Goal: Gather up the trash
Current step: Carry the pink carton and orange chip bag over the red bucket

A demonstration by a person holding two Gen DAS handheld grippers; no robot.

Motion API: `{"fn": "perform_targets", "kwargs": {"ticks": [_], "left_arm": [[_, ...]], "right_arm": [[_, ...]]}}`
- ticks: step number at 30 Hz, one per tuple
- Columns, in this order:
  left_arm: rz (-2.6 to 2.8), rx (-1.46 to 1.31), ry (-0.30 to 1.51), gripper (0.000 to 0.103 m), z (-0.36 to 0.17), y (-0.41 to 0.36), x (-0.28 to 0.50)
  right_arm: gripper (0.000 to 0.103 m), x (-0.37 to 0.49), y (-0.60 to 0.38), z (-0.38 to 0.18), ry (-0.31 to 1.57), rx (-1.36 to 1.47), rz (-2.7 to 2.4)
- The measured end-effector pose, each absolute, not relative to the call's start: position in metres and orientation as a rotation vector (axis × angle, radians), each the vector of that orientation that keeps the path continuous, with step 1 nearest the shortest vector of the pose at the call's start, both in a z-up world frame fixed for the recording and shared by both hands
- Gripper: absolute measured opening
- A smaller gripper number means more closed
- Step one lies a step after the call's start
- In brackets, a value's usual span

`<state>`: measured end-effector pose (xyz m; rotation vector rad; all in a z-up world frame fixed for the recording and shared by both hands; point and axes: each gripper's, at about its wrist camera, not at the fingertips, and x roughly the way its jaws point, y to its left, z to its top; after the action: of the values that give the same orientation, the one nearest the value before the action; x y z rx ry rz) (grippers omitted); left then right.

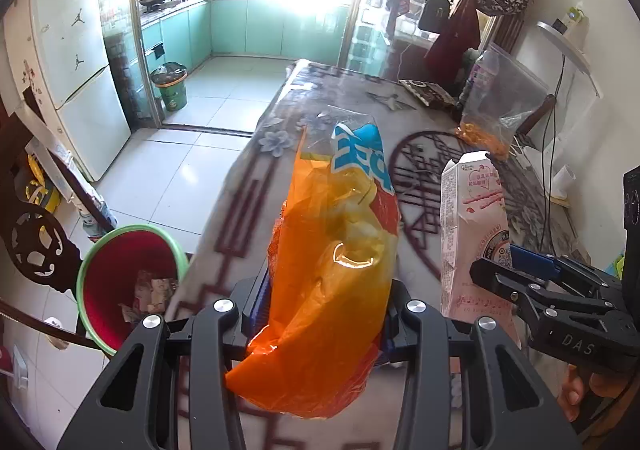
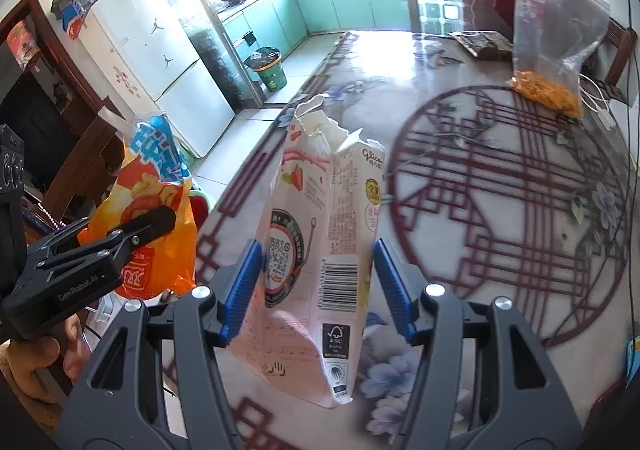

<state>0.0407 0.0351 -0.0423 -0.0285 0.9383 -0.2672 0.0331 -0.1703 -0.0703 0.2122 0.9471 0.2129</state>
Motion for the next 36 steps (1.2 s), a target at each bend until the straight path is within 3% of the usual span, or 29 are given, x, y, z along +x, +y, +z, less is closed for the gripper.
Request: {"fn": "perform_targets", "kwargs": {"ticks": [36], "left_arm": [[-0.143,-0.120,0.968,0.040,-0.063,0.201,0.075]], "right_arm": [[0.056,0.077,-0.002,-0.064,0.961,0.103,0.333]]}}
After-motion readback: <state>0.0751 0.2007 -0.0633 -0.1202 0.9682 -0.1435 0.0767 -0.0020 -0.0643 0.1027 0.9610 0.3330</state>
